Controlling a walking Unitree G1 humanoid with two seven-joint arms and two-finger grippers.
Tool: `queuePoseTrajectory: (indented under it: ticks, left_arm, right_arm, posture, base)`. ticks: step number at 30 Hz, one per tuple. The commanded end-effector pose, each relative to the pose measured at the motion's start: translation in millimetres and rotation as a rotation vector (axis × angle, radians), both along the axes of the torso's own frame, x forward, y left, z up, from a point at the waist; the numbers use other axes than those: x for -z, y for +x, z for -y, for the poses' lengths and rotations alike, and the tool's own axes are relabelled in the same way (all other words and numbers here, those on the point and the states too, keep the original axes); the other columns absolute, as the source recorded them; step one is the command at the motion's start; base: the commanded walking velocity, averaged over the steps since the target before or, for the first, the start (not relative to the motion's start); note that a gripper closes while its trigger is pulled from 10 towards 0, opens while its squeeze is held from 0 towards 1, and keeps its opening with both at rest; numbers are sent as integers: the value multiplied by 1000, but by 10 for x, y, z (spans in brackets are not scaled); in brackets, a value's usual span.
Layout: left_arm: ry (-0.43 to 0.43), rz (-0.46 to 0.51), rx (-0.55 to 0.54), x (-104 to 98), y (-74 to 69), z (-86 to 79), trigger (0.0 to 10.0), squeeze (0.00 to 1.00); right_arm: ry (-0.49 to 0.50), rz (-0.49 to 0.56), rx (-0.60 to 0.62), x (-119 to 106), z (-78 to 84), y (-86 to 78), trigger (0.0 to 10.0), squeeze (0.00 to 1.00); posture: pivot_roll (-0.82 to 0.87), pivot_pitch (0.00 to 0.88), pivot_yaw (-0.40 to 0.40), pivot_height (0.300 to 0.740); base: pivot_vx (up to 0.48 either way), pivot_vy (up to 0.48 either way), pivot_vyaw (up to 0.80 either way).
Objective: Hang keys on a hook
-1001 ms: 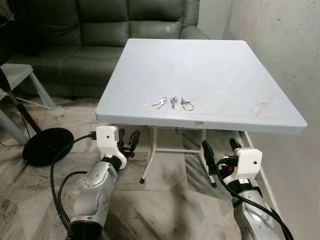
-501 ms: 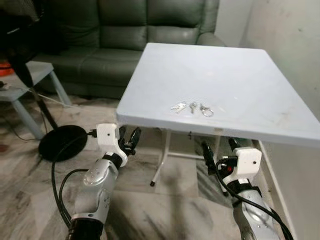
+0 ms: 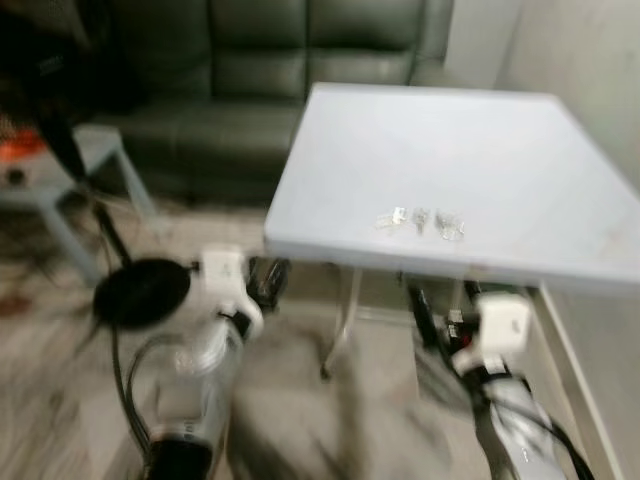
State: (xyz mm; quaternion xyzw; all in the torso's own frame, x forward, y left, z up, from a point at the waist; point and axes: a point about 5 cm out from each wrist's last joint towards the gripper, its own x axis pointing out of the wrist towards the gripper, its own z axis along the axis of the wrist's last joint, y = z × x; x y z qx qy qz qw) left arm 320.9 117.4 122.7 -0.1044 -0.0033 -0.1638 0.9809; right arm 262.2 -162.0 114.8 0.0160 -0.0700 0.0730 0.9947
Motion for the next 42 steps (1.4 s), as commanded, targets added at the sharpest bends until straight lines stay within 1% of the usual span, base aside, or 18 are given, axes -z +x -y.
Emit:
queuePoseTrajectory:
  ticks: [1,16,19,21,27,28,32,36,37,39,40,41,42]
  left_arm:
    - [16,11,-17,-19,6,-71,10000,0]
    - [7,5,-26,-9,-9,-82,10000,0]
    - [7,-10,-35,6,-7,-84,10000,0]
    - [7,-18,-69,21,5,-87,10000,0]
    - [14,-25,-43,27,-7,-39,10000,0]
    - [18,-22,-18,27,-19,-2,10000,0]
    - [19,-13,20,16,-39,59,10000,0]
    - [14,-8,68,7,-70,155,10000,0]
    - [10,-6,92,-1,-85,203,10000,0]
    - [8,-4,101,-5,-91,219,10000,0]
    - [4,-5,124,-13,-109,266,10000,0]
    - [4,-5,124,-13,-109,266,10000,0]
    - [1,3,150,-30,-131,311,10000,0]
  right_arm:
    - [14,12,-5,-31,-33,3,10000,0]
    - [14,6,-10,-25,-38,-8,10000,0]
    - [13,5,-11,-25,-39,-7,10000,0]
    - [13,4,-11,-24,-39,-5,10000,0]
    - [18,-1,-16,-23,-38,1,10000,0]
    - [17,-3,-18,-23,-41,5,10000,0]
    - [-2,6,-22,-39,-37,19,10000,0]
    - [-29,4,-20,-79,14,104,10000,0]
    - [-55,7,-20,-109,53,158,10000,0]
    - [-62,9,-20,-119,67,177,10000,0]
    - [-97,9,-29,-147,103,237,10000,0]
    - [-97,9,-29,-147,103,237,10000,0]
    - [-155,15,-45,-178,128,299,10000,0]
  posture:
    - [20,64,-3,740]
    - [25,76,-9,740]
    - [25,76,-9,740]
    - [26,78,-9,740]
    - [25,81,-10,740]
    - [23,81,-10,740]
    - [22,83,-9,740]
    - [19,100,-10,740]
    - [19,107,-12,740]
    - [19,107,-12,740]
    - [22,115,-15,740]
    - [22,115,-15,740]
    - [22,115,-15,740]
  base:
    - [480,0,0]
    - [480,0,0]
    - [431,0,0]
    - [0,0,0]
    - [0,0,0]
    - [0,0,0]
    - [0,0,0]
    - [0,0,0]
    - [0,0,0]
    - [0,0,0]
    - [0,0,0]
    - [0,0,0]
    - [0,0,0]
